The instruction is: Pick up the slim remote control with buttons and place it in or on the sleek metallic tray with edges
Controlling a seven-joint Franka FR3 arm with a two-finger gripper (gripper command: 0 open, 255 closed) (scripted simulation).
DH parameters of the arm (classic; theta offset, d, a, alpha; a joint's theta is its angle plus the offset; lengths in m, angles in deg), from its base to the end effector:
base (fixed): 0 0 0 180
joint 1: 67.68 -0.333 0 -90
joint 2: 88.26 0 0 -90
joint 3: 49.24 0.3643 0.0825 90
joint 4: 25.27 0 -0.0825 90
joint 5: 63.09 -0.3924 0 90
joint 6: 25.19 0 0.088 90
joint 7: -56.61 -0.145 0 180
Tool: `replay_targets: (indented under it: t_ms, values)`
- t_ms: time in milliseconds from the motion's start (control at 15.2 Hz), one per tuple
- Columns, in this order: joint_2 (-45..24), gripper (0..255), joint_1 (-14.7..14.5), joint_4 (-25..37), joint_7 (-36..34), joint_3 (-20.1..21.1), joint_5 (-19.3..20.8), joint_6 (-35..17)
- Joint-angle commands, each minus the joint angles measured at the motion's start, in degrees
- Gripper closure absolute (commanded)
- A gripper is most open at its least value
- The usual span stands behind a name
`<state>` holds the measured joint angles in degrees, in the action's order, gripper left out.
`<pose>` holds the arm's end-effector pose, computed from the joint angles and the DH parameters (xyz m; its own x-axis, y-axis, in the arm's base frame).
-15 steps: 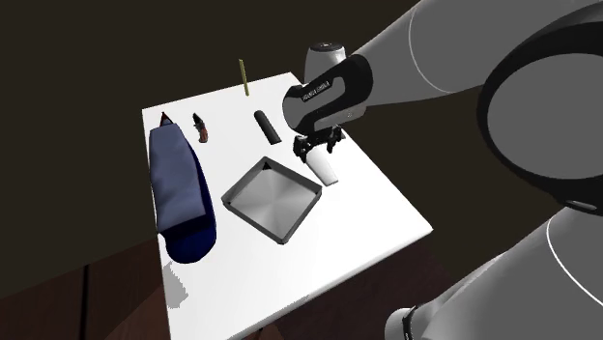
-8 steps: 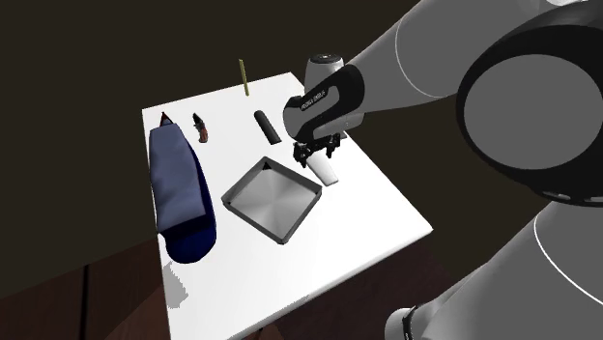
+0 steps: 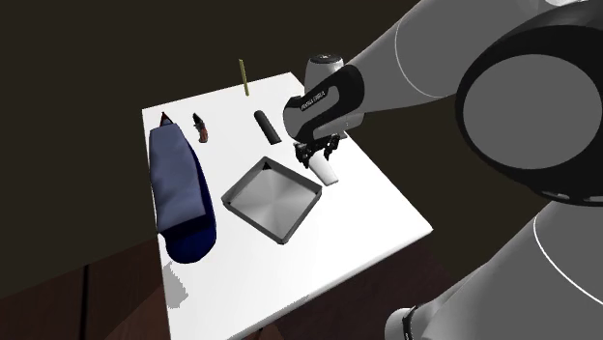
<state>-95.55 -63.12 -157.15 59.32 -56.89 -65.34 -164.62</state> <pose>0.5239 -0.1123 0.2969 0.9811 -0.1932 0.0062 -0.1932 -0.9811 -0.0085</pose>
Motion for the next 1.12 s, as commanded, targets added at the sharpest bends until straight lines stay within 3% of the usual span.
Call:
replay_targets:
  t_ms: [0,330,1056]
  values:
    - [0.0,255,0.0,0.0,0.0,0.0,0.0,0.0]
    - [0.0,255,0.0,0.0,0.0,0.0,0.0,0.0]
    - [5.8,255,-0.1,2.5,-1.0,-0.1,1.3,8.2]
